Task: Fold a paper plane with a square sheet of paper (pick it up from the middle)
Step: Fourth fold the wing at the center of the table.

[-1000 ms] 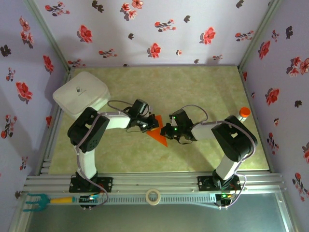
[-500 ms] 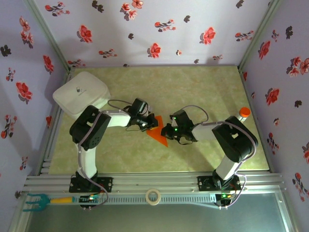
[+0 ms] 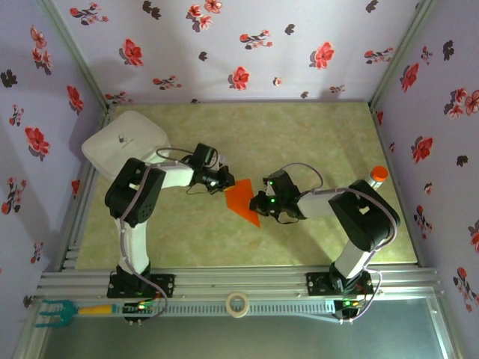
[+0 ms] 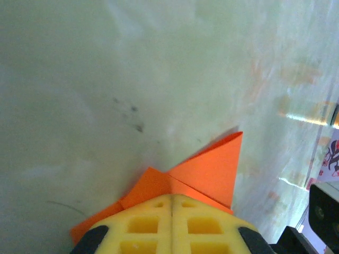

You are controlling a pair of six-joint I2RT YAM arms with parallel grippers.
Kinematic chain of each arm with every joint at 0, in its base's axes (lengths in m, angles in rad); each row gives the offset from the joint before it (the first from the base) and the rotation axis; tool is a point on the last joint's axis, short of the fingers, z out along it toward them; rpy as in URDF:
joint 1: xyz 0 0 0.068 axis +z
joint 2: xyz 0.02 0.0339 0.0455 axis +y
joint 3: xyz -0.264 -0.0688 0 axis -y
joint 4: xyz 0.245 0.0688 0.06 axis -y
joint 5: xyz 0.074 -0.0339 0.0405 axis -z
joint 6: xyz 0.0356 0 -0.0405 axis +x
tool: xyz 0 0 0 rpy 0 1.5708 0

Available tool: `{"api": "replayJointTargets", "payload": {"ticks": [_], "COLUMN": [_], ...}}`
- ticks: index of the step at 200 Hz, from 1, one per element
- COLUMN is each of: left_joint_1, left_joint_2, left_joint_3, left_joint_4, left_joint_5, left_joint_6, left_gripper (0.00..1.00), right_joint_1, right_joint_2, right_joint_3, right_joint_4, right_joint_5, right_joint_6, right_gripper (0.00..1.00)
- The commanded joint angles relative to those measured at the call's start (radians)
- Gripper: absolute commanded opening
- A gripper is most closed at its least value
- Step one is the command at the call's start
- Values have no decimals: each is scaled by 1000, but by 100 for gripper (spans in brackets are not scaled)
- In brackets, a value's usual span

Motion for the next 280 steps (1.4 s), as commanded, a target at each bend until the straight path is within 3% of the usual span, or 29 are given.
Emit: {"api": "replayJointTargets", "payload": {"ticks": [1,107,152,210,248,280], "left_joint_1": [41,97,99,28,-57,-96], "left_joint_2": [27,43,-26,-149,-106,-33], "left_joint_3": [16,105,138,70,18,13], "left_joint_4": [-59,-191,-214,-145,-60,-20], "left_joint_5": [-49,-116,-135,-68,51,64], "left_joint_6": [49,136,135,101,69,53], "left_gripper": [3,3,4,6,5,5], "right_joint_1": [2,2,2,2,2,2], "right_joint_2": [42,45,40,36,35,42], "right_joint_3": [-52,-60,-56,-36,-31,-29], "right_joint_4": [-164,-152,-156,-185,-191,-190], "right_joint_5": [62,54,56,61,65,65], "right_joint_6": [-12,-20,-21,-26,-24,-23], "right_gripper": [0,0,0,0,0,0]}}
